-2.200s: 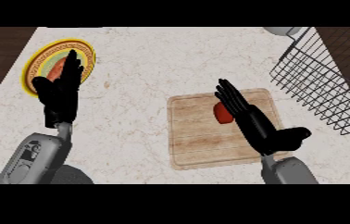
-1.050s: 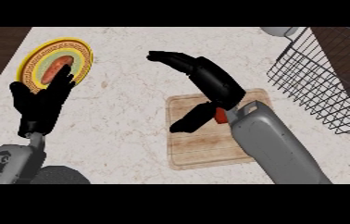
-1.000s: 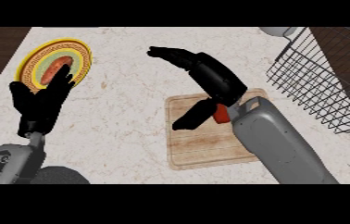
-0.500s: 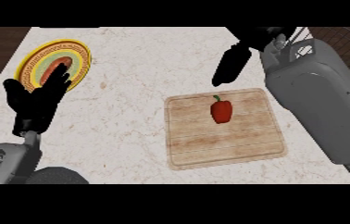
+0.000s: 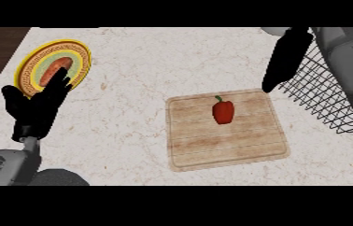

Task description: Pick the bell pepper from the cutting board and place it in the basket

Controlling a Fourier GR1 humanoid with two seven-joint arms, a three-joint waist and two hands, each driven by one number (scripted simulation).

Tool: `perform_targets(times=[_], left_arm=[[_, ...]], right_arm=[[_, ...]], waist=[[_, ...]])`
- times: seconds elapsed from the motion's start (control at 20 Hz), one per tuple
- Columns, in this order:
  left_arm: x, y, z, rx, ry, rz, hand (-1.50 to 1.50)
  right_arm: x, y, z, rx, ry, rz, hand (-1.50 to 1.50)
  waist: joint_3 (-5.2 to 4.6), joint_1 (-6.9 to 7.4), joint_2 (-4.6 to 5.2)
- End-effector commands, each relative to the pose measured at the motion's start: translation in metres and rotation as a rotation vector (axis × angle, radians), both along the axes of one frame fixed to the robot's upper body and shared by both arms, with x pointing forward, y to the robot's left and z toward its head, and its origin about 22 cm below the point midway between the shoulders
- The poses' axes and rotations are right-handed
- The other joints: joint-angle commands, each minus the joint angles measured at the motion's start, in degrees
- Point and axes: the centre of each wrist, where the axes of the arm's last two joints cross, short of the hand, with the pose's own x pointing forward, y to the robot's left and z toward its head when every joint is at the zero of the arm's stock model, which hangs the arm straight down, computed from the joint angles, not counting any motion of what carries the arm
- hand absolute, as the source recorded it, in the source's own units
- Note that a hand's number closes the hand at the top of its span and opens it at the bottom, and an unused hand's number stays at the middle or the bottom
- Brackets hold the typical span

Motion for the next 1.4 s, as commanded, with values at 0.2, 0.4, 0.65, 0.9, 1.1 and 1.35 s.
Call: perform_targets(times=[0.2, 0.4, 0.65, 0.9, 1.1, 1.35], left_arm=[[-0.005, -0.001, -0.005, -0.001, -0.014, 0.004, 0.0], [0.003, -0.006, 0.009, 0.013, 0.002, -0.001, 0.0], [-0.008, 0.0, -0.012, -0.008, 0.002, 0.0, 0.0], [0.011, -0.02, 0.012, -0.005, -0.013, -0.002, 0.0], [-0.002, -0.004, -0.003, 0.0, -0.003, -0.013, 0.0], [0.009, -0.013, 0.008, -0.006, 0.006, -0.02, 0.0]], right_arm=[[-0.024, -0.056, -0.012, 0.126, 0.057, 0.004, -1.5], [-0.046, -0.074, -0.04, 0.226, 0.0, 0.001, -1.5], [-0.045, -0.075, -0.097, 0.222, 0.011, 0.014, -1.5], [-0.045, -0.078, -0.146, 0.259, -0.034, 0.009, -1.5], [-0.037, -0.055, -0.185, 0.318, -0.065, 0.017, -1.5], [-0.035, -0.025, -0.223, 0.404, -0.026, -0.016, -1.5]], waist=[[0.04, -0.13, 0.15], [0.08, -0.08, 0.19], [0.07, 0.63, 0.45], [0.1, 0.66, 0.48], [0.08, 1.07, 0.5], [0.06, 0.78, 0.44]])
